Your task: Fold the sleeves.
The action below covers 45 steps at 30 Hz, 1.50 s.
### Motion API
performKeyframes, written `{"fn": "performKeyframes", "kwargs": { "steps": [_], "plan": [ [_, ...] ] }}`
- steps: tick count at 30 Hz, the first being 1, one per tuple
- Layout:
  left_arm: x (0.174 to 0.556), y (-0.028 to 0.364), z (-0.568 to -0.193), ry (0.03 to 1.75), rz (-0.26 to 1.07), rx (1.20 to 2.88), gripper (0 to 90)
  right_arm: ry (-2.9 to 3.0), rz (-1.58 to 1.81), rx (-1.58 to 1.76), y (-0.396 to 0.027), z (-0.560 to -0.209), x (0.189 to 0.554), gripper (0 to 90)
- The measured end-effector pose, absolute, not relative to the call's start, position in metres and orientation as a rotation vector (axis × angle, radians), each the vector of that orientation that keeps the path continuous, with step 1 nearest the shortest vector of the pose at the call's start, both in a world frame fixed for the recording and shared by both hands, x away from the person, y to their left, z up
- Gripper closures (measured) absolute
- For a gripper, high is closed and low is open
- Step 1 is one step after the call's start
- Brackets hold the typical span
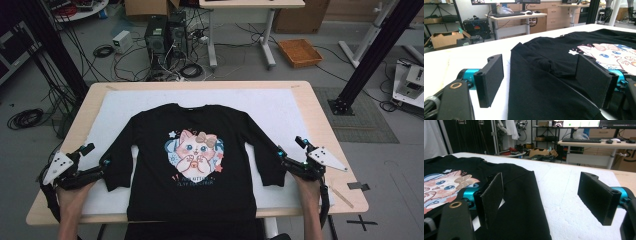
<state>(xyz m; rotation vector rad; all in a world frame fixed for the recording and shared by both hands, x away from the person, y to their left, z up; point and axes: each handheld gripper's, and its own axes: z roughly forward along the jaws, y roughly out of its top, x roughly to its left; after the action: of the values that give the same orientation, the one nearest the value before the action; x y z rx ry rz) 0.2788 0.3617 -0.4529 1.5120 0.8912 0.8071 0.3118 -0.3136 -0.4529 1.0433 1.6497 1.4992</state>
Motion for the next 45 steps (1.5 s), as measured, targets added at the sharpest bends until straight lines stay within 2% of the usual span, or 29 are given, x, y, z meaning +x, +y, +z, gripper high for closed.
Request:
{"fn": "performKeyframes", "kwargs": {
  "steps": [6,22,27,30,33,34,37,38,39,40,41,44,45],
  "plan": [
    [0.278,0.361,-0.453,0.882,0.813,1.519,26.5,1.634,1.501,1.064,-0.314,-0.453,0.312,20.5],
    [0.278,0.36,-0.453,0.882,0.821,1.525,24.9,1.6,1.476,1.081,-0.313,-0.453,0.311,20.7],
    [0.28,0.363,-0.452,0.888,0.761,1.522,23.6,1.604,1.475,1.077,-0.313,-0.453,0.311,20.7],
    [0.279,0.362,-0.447,0.833,0.722,1.579,29.0,1.603,1.473,1.07,-0.313,-0.453,0.311,20.7],
    [0.277,0.361,-0.441,0.796,0.704,1.623,29.8,1.603,1.469,1.063,-0.312,-0.453,0.311,20.7],
    [0.274,0.36,-0.434,0.748,0.683,1.682,33.0,1.607,1.466,1.062,-0.312,-0.453,0.311,20.7],
    [0.268,0.354,-0.424,0.677,0.654,1.781,33.8,1.606,1.466,1.065,-0.312,-0.453,0.311,20.7],
    [0.264,0.348,-0.421,0.632,0.639,1.865,37.4,1.605,1.463,1.064,-0.312,-0.453,0.311,20.7],
    [0.264,0.348,-0.421,0.632,0.639,1.865,37.6,1.605,1.463,1.064,-0.312,-0.453,0.311,20.7],
    [0.262,0.34,-0.42,0.596,0.625,1.969,38.9,1.608,1.461,1.063,-0.311,-0.453,0.311,20.7],
    [0.262,0.34,-0.42,0.596,0.625,1.969,40.4,1.608,1.461,1.063,-0.311,-0.453,0.311,20.7],
    [0.261,0.328,-0.426,0.524,0.544,2.159,43.3,1.605,1.455,1.062,-0.311,-0.453,0.311,20.7],
    [0.261,0.328,-0.426,0.524,0.544,2.159,44.8,1.606,1.454,1.062,-0.311,-0.453,0.311,20.7]
  ]
}}
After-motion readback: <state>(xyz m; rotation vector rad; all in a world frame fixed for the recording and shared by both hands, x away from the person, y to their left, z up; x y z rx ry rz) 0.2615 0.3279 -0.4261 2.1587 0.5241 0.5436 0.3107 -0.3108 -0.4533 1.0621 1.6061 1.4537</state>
